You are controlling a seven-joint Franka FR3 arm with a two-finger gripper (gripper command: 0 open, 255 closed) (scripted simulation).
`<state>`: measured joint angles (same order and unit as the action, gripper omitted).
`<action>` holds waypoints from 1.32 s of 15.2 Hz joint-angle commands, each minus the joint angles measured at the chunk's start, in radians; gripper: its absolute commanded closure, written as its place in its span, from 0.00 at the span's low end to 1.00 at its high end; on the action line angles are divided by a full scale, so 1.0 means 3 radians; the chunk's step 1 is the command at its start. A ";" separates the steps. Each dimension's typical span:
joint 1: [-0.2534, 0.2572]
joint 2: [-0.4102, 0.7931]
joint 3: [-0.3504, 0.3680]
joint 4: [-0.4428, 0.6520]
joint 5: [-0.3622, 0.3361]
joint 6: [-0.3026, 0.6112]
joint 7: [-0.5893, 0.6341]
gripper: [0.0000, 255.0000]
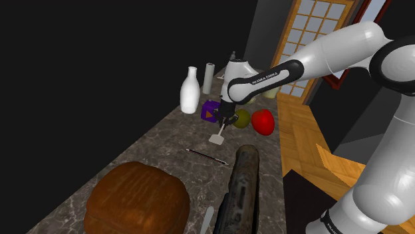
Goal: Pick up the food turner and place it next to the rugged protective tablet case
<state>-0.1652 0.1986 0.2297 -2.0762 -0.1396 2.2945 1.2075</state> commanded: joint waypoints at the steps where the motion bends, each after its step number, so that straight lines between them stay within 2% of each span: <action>1: 0.0000 0.0000 0.0000 0.0000 0.0000 0.0000 0.0000 1.00; 7: 0.0000 0.0000 0.0000 0.0000 0.0000 0.0001 0.0000 1.00; 20: -0.0017 -0.0285 0.0025 0.0254 0.0125 -0.0525 -0.0107 1.00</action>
<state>-0.1702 0.1166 0.2367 -2.0107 -0.1042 2.1512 1.1776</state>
